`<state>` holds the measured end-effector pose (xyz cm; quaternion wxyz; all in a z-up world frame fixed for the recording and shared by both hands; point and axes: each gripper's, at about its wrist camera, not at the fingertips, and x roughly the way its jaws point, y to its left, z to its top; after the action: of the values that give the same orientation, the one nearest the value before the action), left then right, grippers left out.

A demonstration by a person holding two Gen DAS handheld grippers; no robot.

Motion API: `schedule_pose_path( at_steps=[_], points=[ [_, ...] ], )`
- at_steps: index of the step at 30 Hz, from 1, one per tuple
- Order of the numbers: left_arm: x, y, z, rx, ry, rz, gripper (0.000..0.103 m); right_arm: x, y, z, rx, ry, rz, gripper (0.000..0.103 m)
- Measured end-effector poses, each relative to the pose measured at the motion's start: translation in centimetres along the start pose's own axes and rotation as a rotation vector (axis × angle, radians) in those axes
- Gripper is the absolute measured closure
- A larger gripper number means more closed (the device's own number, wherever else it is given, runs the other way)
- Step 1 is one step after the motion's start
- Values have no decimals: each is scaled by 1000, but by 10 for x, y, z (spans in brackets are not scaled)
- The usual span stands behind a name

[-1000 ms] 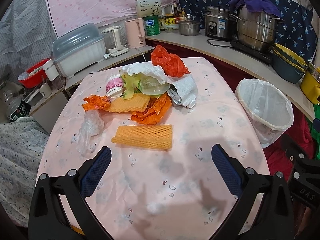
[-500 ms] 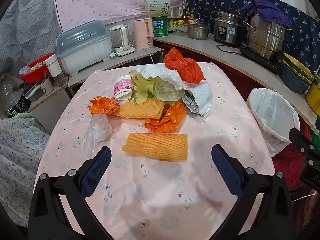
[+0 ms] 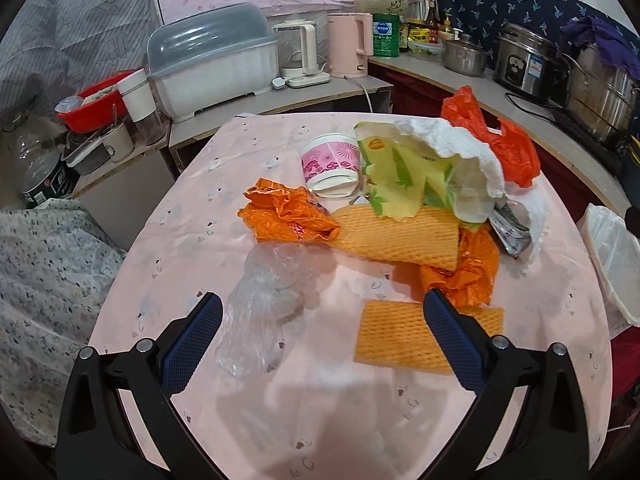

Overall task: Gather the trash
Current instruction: 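Grasp the orange plastic bag with the right gripper while the left gripper grasps the clear plastic bag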

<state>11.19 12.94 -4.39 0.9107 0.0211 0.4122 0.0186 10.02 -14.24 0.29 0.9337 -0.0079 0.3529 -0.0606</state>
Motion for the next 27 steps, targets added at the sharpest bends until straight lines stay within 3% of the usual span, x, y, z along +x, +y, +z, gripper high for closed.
schedule_pose_path(
  at_steps=[4,13,16,19,21,23,27],
  points=[
    [27,17,5,-22,34,24,7,30,18,25,-4,-6,28,9],
    [80,45,9,-90,120,8,8,102,50,58,3,45,59,24],
    [87,46,8,-95,131,-25,17,122,55,59,3,78,65,32],
    [91,46,6,-95,152,-53,34,135,60,57,0,105,78,43],
    [93,45,5,-106,161,-66,43,138,62,55,1,116,92,50],
    [91,45,3,-117,160,-73,53,140,63,54,-2,120,102,63],
    [86,42,3,-114,149,-74,65,136,63,54,1,117,115,77]
  ],
)
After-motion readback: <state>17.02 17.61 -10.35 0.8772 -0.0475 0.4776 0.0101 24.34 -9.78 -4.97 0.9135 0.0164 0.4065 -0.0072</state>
